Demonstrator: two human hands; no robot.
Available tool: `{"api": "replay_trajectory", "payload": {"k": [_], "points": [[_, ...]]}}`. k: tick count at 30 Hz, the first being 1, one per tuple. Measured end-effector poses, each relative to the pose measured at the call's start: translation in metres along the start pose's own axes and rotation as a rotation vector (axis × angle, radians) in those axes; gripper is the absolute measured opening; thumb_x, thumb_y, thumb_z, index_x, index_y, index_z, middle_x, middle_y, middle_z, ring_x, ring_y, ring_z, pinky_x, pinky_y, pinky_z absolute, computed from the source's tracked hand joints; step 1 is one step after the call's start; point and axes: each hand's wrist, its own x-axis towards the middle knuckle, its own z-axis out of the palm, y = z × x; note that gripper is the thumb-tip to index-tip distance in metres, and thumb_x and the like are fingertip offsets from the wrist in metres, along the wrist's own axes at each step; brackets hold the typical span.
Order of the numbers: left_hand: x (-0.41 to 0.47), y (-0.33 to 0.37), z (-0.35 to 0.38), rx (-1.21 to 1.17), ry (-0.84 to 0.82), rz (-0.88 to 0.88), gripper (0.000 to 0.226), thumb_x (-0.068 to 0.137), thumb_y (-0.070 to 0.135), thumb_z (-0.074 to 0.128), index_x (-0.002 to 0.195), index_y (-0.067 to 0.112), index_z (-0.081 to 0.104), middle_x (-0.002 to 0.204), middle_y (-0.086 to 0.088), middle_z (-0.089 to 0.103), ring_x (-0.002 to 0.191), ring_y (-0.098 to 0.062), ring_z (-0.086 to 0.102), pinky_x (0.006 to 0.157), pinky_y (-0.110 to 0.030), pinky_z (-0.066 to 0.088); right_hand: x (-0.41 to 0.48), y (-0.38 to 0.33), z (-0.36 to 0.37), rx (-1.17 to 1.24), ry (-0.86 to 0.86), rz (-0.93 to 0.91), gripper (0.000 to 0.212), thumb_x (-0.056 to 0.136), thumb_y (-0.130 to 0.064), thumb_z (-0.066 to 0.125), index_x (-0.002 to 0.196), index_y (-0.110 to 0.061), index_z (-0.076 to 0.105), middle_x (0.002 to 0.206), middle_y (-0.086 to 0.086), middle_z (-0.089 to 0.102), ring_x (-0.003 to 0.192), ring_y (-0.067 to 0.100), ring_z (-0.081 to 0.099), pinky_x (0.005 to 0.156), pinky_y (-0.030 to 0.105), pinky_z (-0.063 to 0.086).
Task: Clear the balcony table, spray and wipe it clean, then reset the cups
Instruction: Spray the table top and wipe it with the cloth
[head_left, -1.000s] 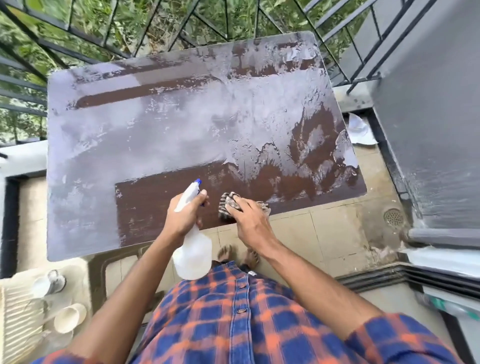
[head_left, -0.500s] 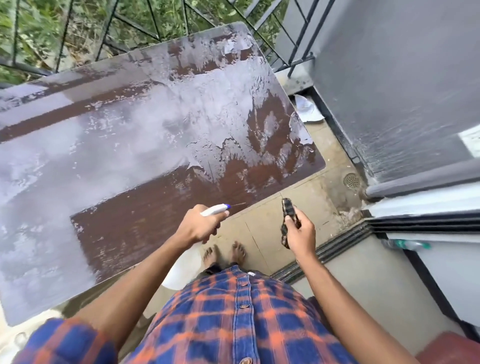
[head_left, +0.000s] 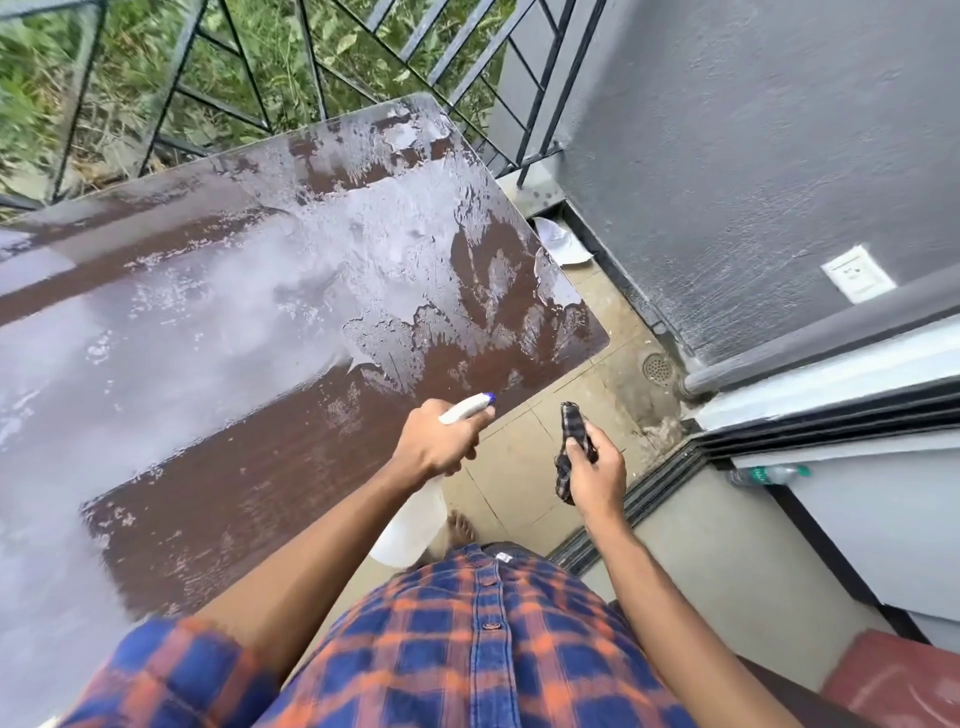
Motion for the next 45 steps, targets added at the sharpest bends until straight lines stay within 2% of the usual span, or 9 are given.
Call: {"api": "replay_trajectory", "payload": {"k": [3, 7, 18, 20, 24, 30, 33, 38, 45], "points": [[0.003, 0.005, 0.003, 0.028, -0.043, 0.032, 0.049, 0.090, 0.052, 0.064, 0.075, 0.007, 0.072, 0.074, -0.005, 0.077, 0.043, -0.024, 0.062, 0.047, -0.024, 0.045, -0.001, 0.003, -0.007, -0.016, 0.051, -0.004, 0.029, 0.096, -0.014, 0.060, 0.123, -0.020, 0.068, 0.102, 0.004, 0.075, 0.093, 0.030, 0.071, 0.085, 0.042, 0.058], [0.002, 0.011, 0.006, -0.003, 0.022, 0.061, 0.049, 0.091, 0.049, 0.064, 0.070, 0.005, 0.066, 0.065, -0.006, 0.071, 0.038, -0.020, 0.055, 0.043, -0.021, 0.041, -0.002, 0.002, -0.012, -0.027, 0.095, -0.019, 0.030, 0.096, -0.012, 0.061, 0.125, -0.016, 0.068, 0.109, 0.006, 0.075, 0.099, 0.028, 0.070, 0.091, 0.042, 0.057], [-0.006, -0.022, -0.021, 0.003, 0.059, 0.067, 0.046, 0.093, 0.047, 0.065, 0.072, 0.006, 0.068, 0.056, -0.005, 0.065, 0.041, -0.020, 0.060, 0.051, -0.026, 0.045, -0.001, -0.010, -0.006, -0.017, 0.024, -0.063, 0.026, 0.096, -0.015, 0.059, 0.119, -0.020, 0.069, 0.088, -0.003, 0.072, 0.076, 0.018, 0.065, 0.073, 0.033, 0.053], [-0.008, -0.035, -0.033, -0.030, 0.111, 0.042, 0.048, 0.091, 0.050, 0.066, 0.072, 0.006, 0.071, 0.056, -0.003, 0.067, 0.042, -0.020, 0.059, 0.054, -0.028, 0.045, -0.001, -0.017, 0.000, -0.053, -0.020, -0.090, 0.032, 0.094, -0.019, 0.059, 0.124, -0.025, 0.068, 0.099, -0.005, 0.075, 0.085, 0.018, 0.068, 0.079, 0.036, 0.057], [-0.016, -0.058, -0.053, -0.074, 0.255, -0.014, 0.050, 0.082, 0.057, 0.063, 0.072, 0.009, 0.070, 0.067, -0.006, 0.072, 0.051, -0.023, 0.059, 0.064, -0.039, 0.051, -0.004, -0.041, 0.025, -0.284, -0.155, -0.255, 0.039, 0.095, -0.014, 0.063, 0.134, -0.018, 0.066, 0.123, -0.012, 0.065, 0.112, 0.010, 0.061, 0.095, 0.021, 0.045], [-0.034, -0.077, -0.066, -0.260, 0.439, -0.115, 0.046, 0.093, 0.039, 0.066, 0.081, -0.005, 0.061, 0.068, -0.007, 0.062, 0.040, -0.019, 0.054, 0.047, -0.024, 0.042, -0.025, -0.047, 0.125, -0.585, -0.425, -0.639, 0.041, 0.085, -0.021, 0.071, 0.126, -0.022, 0.069, 0.132, 0.001, 0.064, 0.117, 0.026, 0.060, 0.101, 0.035, 0.047], [-0.040, -0.081, -0.064, -0.308, 0.497, -0.117, 0.044, 0.094, 0.035, 0.066, 0.083, -0.006, 0.061, 0.066, -0.007, 0.061, 0.043, -0.021, 0.054, 0.046, -0.025, 0.043, -0.044, -0.046, 0.157, -0.771, -0.367, -0.767, 0.044, 0.084, -0.027, 0.071, 0.127, -0.027, 0.062, 0.132, 0.002, 0.055, 0.115, 0.027, 0.051, 0.092, 0.045, 0.046], [-0.035, -0.075, -0.043, -0.385, 0.571, -0.140, 0.036, 0.095, 0.032, 0.066, 0.081, -0.001, 0.063, 0.071, -0.005, 0.063, 0.053, -0.018, 0.053, 0.045, -0.027, 0.046, -0.004, -0.038, 0.142, -0.786, -0.361, -0.915, 0.048, 0.087, -0.022, 0.070, 0.134, -0.029, 0.061, 0.139, 0.001, 0.057, 0.116, 0.025, 0.054, 0.089, 0.044, 0.047], [-0.004, -0.038, -0.006, -0.424, 0.591, -0.175, 0.031, 0.096, 0.032, 0.067, 0.084, 0.003, 0.069, 0.084, -0.009, 0.074, 0.049, -0.018, 0.055, 0.046, -0.028, 0.047, 0.197, -0.047, 0.014, -0.724, 0.098, -0.514, 0.041, 0.093, -0.016, 0.061, 0.133, -0.018, 0.063, 0.133, 0.015, 0.061, 0.110, 0.041, 0.058, 0.092, 0.047, 0.047]]}}
